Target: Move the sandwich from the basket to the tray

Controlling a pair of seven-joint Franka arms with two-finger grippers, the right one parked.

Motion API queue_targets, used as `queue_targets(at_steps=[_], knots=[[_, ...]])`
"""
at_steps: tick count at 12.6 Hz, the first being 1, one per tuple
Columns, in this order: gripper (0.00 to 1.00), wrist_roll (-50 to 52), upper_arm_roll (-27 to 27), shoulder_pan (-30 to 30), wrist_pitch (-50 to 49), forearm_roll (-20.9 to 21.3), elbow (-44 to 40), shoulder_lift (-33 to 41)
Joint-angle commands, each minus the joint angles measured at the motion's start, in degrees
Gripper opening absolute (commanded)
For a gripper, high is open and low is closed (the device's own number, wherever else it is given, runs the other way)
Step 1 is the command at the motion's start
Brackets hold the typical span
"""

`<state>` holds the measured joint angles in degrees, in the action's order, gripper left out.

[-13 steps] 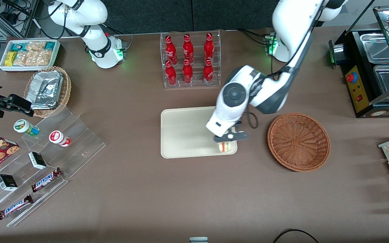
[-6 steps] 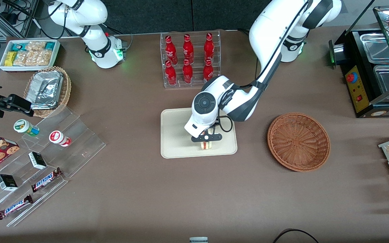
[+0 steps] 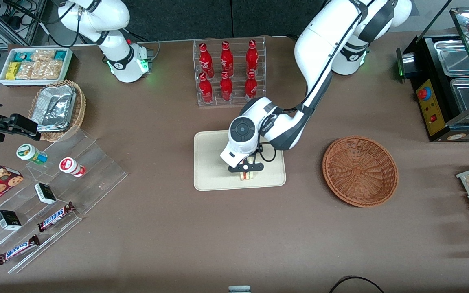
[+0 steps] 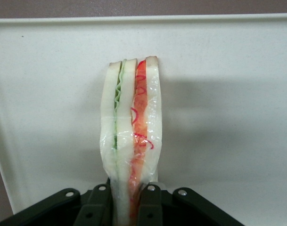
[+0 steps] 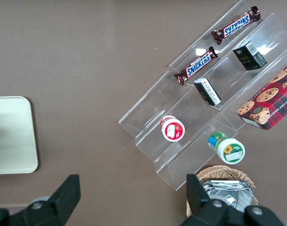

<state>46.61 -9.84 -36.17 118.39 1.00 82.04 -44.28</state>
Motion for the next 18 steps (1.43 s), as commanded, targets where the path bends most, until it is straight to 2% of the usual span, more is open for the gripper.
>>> queue_targets(at_steps=[1,8,10,15,18], knots=[[1.00,0.6,0.6,-0.9,-0.1,0.1,-2.1,-1.0],[1.00,0.0,1.0,-0.1,-1.3,-0.3,-4.6,-0.1],[1.00,-0.4,1.3,0.0,-2.9,1.0,-4.9,1.6],[1.00,-10.1,2.4,5.5,-7.5,1.1,-5.0,6.7],[1.00,-19.3,2.5,10.1,-11.3,1.6,-4.5,11.4]])
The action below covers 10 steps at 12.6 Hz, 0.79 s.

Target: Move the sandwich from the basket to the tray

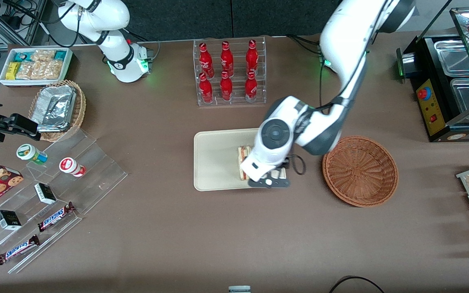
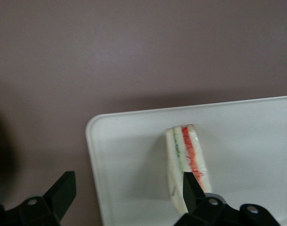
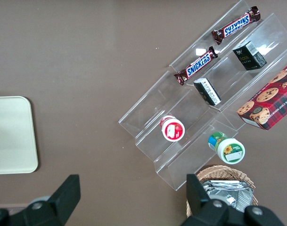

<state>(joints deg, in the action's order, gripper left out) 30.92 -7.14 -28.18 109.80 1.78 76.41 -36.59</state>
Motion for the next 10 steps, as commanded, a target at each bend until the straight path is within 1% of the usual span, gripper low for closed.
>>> queue_targets(at_steps=[1,3,5,7,10], knots=[[1.00,-4.0,-0.2,4.9,-4.9,0.7,1.2,5.4],[1.00,-6.4,-0.3,10.0,-7.2,0.5,1.6,7.8],[1.00,-16.7,-0.4,15.7,-9.3,-1.2,4.8,10.5],[1.00,-21.0,-0.4,20.2,-9.8,-1.7,7.5,13.6],[1.00,-27.1,-0.4,25.1,-10.0,-1.7,12.3,19.0]])
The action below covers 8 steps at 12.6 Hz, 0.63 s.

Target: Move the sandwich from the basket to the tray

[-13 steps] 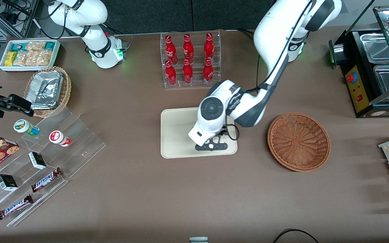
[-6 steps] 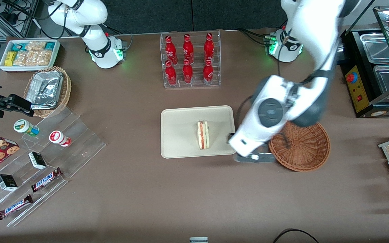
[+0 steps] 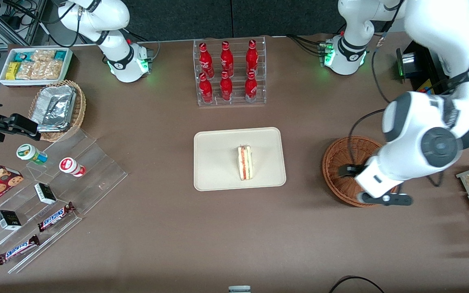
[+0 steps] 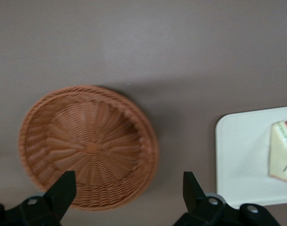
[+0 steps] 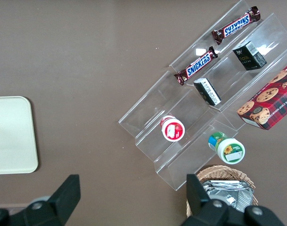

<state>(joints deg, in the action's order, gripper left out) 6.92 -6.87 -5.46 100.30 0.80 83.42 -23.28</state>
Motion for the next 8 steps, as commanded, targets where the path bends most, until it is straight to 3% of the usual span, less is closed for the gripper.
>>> queue_targets(at_steps=[1,5,8], knots=[[1.00,-4.5,-0.6,3.3,-0.5,-0.5,6.9,8.0],[1.00,-6.5,-0.5,7.2,-0.5,0.2,16.3,18.2],[1.00,-6.7,-0.2,8.5,-3.7,0.6,18.4,23.6]])
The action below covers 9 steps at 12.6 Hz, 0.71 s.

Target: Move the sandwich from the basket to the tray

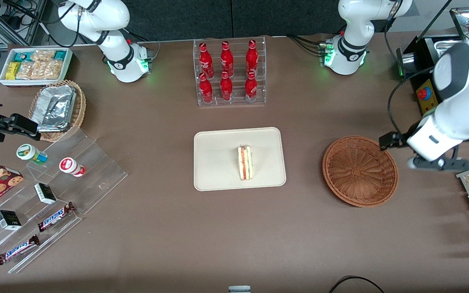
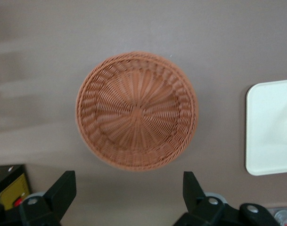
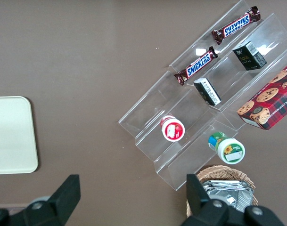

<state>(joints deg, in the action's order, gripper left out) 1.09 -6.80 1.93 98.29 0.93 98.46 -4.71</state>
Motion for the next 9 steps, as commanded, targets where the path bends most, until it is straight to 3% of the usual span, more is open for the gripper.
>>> queue_targets(at_steps=[1,9], knots=[[1.00,-1.0,0.4,1.2,-4.1,0.4,3.1,7.0],[1.00,-1.2,0.6,0.4,-13.7,1.5,-1.1,10.2]])
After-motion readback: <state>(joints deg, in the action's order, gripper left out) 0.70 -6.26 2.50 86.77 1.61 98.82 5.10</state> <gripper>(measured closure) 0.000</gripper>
